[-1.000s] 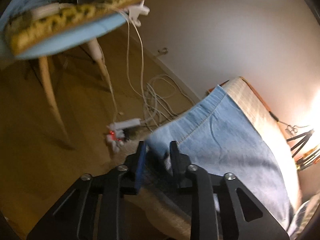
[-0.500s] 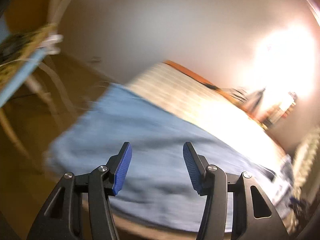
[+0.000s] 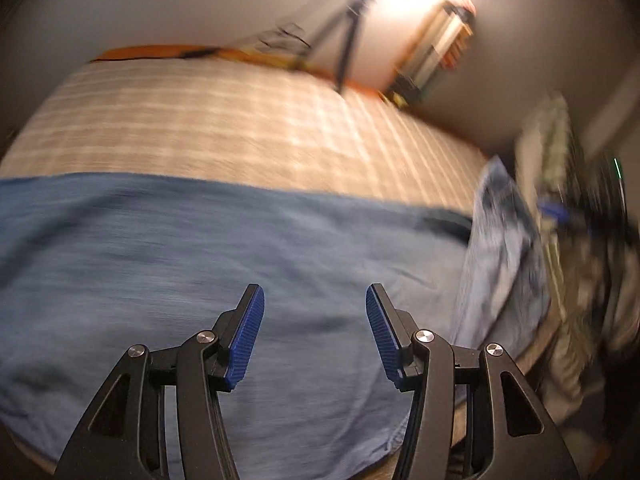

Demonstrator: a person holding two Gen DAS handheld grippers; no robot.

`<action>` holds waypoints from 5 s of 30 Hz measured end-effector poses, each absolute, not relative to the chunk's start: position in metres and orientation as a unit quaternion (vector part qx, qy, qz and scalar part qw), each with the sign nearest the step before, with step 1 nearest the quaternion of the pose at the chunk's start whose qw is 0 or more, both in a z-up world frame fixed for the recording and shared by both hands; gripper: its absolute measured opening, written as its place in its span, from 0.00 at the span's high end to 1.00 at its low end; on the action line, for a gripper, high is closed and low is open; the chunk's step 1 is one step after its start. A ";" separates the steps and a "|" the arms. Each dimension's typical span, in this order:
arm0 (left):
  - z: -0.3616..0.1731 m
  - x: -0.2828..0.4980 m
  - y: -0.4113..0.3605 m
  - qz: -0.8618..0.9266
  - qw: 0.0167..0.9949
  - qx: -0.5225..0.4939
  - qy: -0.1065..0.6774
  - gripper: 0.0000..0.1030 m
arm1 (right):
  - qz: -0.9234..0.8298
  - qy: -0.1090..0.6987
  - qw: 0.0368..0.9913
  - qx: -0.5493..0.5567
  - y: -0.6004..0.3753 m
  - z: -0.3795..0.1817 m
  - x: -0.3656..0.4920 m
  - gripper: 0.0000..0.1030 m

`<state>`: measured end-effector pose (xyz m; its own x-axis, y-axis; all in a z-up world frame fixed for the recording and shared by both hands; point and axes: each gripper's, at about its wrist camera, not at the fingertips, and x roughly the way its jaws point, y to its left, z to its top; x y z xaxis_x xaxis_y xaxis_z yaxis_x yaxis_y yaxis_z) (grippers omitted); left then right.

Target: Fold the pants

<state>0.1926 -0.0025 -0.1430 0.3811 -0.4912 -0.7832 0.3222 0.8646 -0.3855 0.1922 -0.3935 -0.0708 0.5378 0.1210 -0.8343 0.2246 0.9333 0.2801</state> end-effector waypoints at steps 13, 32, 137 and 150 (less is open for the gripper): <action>-0.172 0.183 -0.025 -0.294 0.803 -0.038 0.518 0.49 | -0.210 0.560 0.793 0.112 -0.378 -0.134 0.305 0.30; -0.174 0.181 -0.026 -0.295 0.802 -0.031 0.517 0.49 | -0.123 0.482 0.848 0.181 -0.435 -0.087 0.214 0.95; -0.176 0.129 0.124 -0.082 0.847 -0.117 0.511 0.49 | -0.093 0.495 0.796 0.337 -0.614 -0.171 0.024 0.56; -0.176 0.128 0.121 -0.082 0.850 -0.113 0.509 0.49 | -0.108 0.452 0.838 0.285 -0.590 -0.114 0.008 0.91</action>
